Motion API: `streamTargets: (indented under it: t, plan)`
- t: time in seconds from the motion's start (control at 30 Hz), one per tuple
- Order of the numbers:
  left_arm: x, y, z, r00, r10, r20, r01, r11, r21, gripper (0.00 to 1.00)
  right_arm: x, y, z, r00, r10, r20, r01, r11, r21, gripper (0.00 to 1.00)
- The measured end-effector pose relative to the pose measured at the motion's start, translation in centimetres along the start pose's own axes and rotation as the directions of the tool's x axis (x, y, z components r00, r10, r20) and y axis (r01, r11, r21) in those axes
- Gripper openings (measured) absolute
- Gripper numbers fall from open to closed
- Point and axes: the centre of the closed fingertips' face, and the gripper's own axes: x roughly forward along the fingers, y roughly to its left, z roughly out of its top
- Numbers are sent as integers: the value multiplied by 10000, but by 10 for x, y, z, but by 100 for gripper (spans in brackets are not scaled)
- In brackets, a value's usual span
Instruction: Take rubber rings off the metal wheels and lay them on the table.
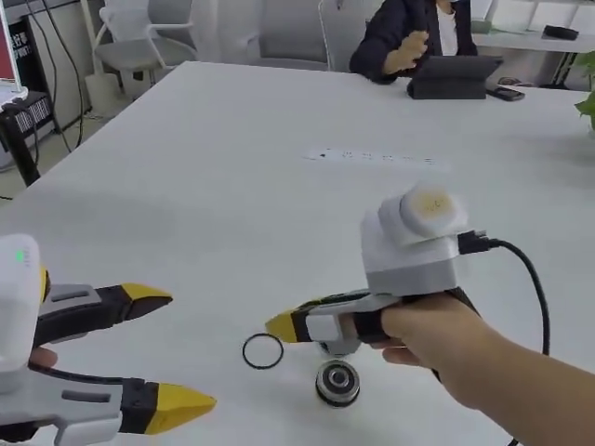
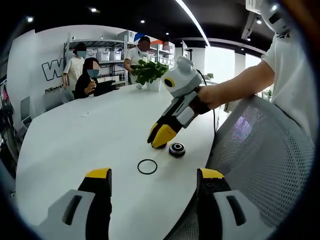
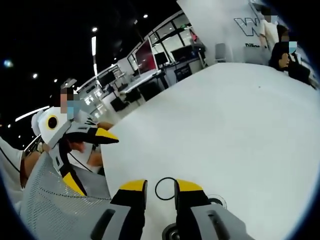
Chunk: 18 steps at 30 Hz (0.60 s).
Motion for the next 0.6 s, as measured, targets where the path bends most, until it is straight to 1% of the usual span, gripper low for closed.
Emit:
streamTargets:
  t: [0.13, 0.23, 0.33, 0.47, 0.6]
  plan:
    - [0, -1, 1, 10000, -14, 26, 14, 10000, 0, 67, -13, 2, 5, 10000, -31, 35, 32, 9991, -423, 20]
    - [1, -1, 0, 10000, -42, 21, 42, 10000, 4, 67, -20, 2, 7, 10000, -24, 20, 25, 9982, -594, 21]
    - [1, -2, 1, 10000, -73, 26, 73, 10000, 17, 67, -32, 3, 9, 10000, -48, 83, 54, 9969, -783, 20]
    - [1, -3, 1, 9999, -127, 31, 127, 9999, 17, 67, -46, 1, 12, 9996, -84, 276, 105, 9969, -784, 21]
    - [1, -5, 0, 9998, -209, 13, 209, 9998, 48, 67, -63, -5, 12, 9984, -232, 514, 271, 9966, -773, 22]
